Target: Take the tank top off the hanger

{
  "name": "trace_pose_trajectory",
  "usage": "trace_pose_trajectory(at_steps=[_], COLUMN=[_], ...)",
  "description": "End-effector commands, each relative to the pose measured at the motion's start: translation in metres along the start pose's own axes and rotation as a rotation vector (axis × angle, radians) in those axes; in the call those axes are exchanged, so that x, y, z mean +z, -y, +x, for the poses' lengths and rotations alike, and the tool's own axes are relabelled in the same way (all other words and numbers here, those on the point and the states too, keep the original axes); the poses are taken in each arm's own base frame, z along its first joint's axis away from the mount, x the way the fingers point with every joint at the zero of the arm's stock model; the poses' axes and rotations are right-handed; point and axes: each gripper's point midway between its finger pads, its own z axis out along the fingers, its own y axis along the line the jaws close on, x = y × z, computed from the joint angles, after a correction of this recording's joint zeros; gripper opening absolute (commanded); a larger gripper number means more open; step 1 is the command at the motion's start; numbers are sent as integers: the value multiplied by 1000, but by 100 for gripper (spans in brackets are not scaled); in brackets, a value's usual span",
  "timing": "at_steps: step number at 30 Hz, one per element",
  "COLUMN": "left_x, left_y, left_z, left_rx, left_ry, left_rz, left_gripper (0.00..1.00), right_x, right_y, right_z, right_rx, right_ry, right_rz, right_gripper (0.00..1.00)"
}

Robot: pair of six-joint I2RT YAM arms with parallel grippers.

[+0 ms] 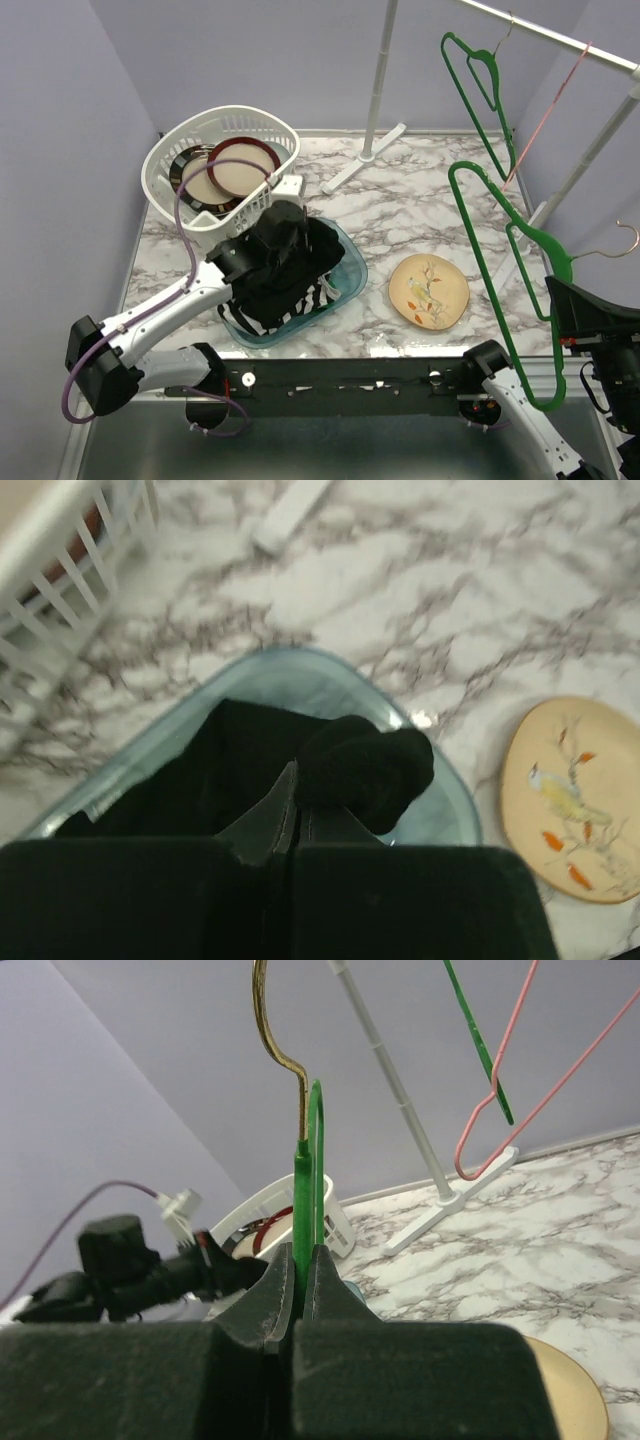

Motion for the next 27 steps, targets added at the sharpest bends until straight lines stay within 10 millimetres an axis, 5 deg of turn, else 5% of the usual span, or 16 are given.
trace_pose_trajectory(at_steps=[1, 7, 9, 11, 13, 14, 15, 17, 18, 23, 25, 27], left_x=[-1, -1, 0, 2, -2, -5, -13, -25, -35, -61, -61, -60], left_y=[8, -26, -37, -35, -26, -23, -13, -27, -26, -88, -106, -116], left_z=[63, 139, 170, 174, 152, 138, 98, 69, 37, 23, 43, 58], left_rx=[-214, -297, -322, -288, -256, -238, -221, -176, -162, -144, -143, -198], left_ry=[-86, -197, -252, -275, -264, -243, -171, -123, -60, -67, -114, -138], left_rz=[116, 14, -32, -16, 11, 19, 52, -22, -22, -317, -385, -406], left_gripper=[0, 0, 22, 51, 62, 78, 87, 99, 99, 97, 93, 77], right_x=[-5, 1, 3, 5, 7, 7, 7, 9, 9, 11, 13, 16], right_y=[2, 3, 1, 2, 2, 2, 1, 1, 1, -1, -1, -1], right_z=[-5, 1, 2, 4, 5, 6, 6, 7, 6, 4, 7, 13], right_rx=[-5, -3, -2, -2, -4, -4, -6, -8, -9, -15, -10, -3], right_ry=[32, 26, 25, 19, 16, 14, 12, 7, 9, 7, 2, -9], right_rz=[2, 0, -6, -6, -5, -5, -9, -12, -11, -12, -15, -19], right_gripper=[1, 1, 1, 1, 1, 1, 1, 1, 1, 1, 1, 1])
